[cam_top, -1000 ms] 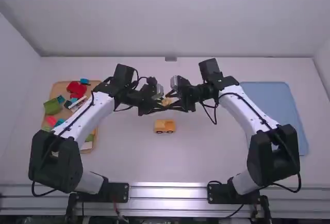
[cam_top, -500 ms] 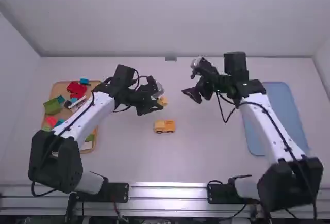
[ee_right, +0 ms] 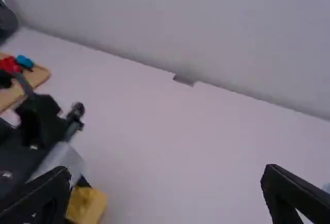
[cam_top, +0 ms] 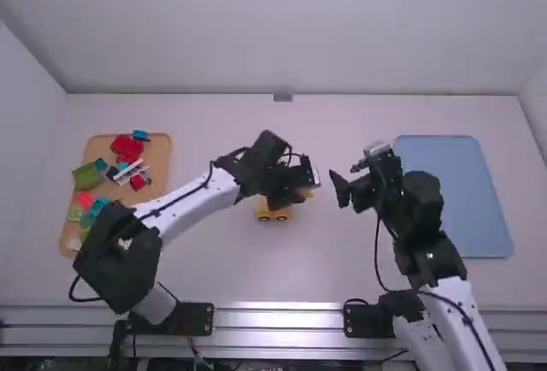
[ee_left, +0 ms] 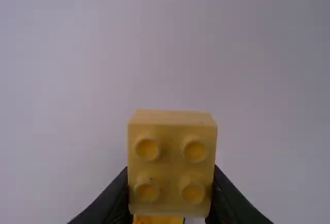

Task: Assemble lego blocks to make yellow taxi

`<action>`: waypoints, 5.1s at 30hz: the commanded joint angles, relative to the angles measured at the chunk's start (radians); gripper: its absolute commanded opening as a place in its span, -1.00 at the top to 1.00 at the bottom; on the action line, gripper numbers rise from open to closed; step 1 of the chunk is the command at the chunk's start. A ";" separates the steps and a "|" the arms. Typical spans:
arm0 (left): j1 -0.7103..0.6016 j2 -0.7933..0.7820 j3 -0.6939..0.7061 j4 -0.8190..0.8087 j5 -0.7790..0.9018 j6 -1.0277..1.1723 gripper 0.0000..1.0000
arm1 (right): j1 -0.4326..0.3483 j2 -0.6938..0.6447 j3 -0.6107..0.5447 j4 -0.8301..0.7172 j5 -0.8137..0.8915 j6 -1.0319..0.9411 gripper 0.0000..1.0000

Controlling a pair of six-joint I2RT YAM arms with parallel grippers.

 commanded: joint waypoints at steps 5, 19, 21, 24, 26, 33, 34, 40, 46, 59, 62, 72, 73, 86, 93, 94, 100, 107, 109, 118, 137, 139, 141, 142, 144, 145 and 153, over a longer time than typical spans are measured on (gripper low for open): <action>-0.070 0.150 0.090 -0.043 -0.092 0.011 0.86 | -0.001 -0.240 -0.079 0.007 0.031 0.051 -0.97; -0.145 0.375 0.237 -0.100 -0.238 0.024 0.89 | 0.000 -0.207 -0.083 0.018 0.031 0.050 -0.98; -0.139 0.386 0.237 -0.093 -0.238 0.024 0.88 | 0.000 -0.188 -0.083 0.037 0.031 0.051 -0.98; -0.135 0.406 0.237 -0.066 -0.260 0.024 0.88 | 0.000 -0.172 -0.083 0.050 0.031 0.051 -0.98; -0.138 0.426 0.237 -0.050 -0.276 0.019 0.88 | 0.000 -0.167 -0.083 0.052 0.031 0.051 -0.98; -0.137 0.433 0.237 -0.039 -0.273 0.020 0.37 | 0.000 -0.176 -0.083 0.050 0.031 0.047 -0.98; -0.138 0.433 0.237 -0.033 -0.272 0.020 -0.05 | 0.000 -0.177 -0.083 0.052 0.031 0.047 -0.98; -0.141 0.433 0.238 -0.026 -0.271 0.015 -0.98 | -0.005 -0.180 -0.083 0.053 0.032 0.040 -0.98; -0.109 0.368 0.274 -0.106 -0.214 0.016 -0.98 | -0.069 -0.177 -0.053 0.033 0.031 0.039 -0.98; 0.253 -0.011 0.057 -0.023 0.136 -0.021 -0.98 | -0.050 0.300 0.289 -0.257 -0.025 -0.253 -0.98; 0.330 -0.166 -0.113 0.118 0.119 -0.105 -0.98 | 0.046 0.488 0.392 -0.378 0.031 -0.468 -0.97; 0.436 -0.530 -0.518 0.509 0.117 -0.223 -0.98 | 0.188 0.901 0.544 -0.572 0.241 -0.795 -0.98; 0.433 -0.547 -0.544 0.537 0.117 -0.223 -0.99 | 0.194 0.936 0.558 -0.583 0.238 -0.807 -0.98; 0.436 -0.588 -0.628 0.627 0.005 -0.324 -0.98 | 0.223 1.221 0.639 -0.615 0.178 -0.812 -0.81; 0.427 -0.588 -0.628 0.631 0.006 -0.323 -0.98 | 0.220 1.237 0.627 -0.600 0.101 -0.800 -0.53; 0.427 -0.587 -0.628 0.631 0.005 -0.324 -0.98 | 0.226 1.237 0.614 -0.575 0.109 -0.764 -0.50; 0.427 -0.587 -0.628 0.631 0.006 -0.324 -0.98 | 0.232 1.237 0.555 -0.523 0.151 -0.734 -0.50; 0.427 -0.587 -0.628 0.631 0.017 -0.324 -0.98 | 0.241 1.237 0.544 -0.505 0.188 -0.709 -0.50; 0.429 -0.587 -0.628 0.627 0.017 -0.324 -0.98 | 0.241 1.237 0.544 -0.505 0.188 -0.712 -0.43; 0.429 -0.587 -0.628 0.622 0.017 -0.325 -0.98 | 0.228 1.237 0.532 -0.484 0.184 -0.682 -0.30; 0.435 -0.587 -0.628 0.624 0.024 -0.350 -0.98 | 0.262 1.237 0.499 -0.470 0.240 -0.340 0.48; 0.432 -0.587 -0.628 0.623 0.023 -0.348 -0.99 | 0.262 1.237 0.499 -0.486 0.241 -0.272 0.47; 0.427 -0.587 -0.628 0.625 0.016 -0.346 -0.98 | 0.262 1.237 0.499 -0.502 0.238 -0.161 0.43; 0.428 -0.587 -0.628 0.627 0.016 -0.346 -0.98 | 0.262 1.237 0.499 -0.504 0.237 -0.132 0.44; 0.435 -0.587 -0.628 0.630 0.017 -0.347 -0.98 | 0.265 1.237 0.499 -0.510 0.238 -0.006 0.43; 0.433 -0.587 -0.628 0.630 0.016 -0.347 -0.98 | 0.270 1.237 0.499 -0.506 0.240 0.079 0.46; 0.431 -0.587 -0.628 0.619 0.016 -0.350 -0.98 | 0.262 1.237 0.499 -0.490 0.237 0.778 1.00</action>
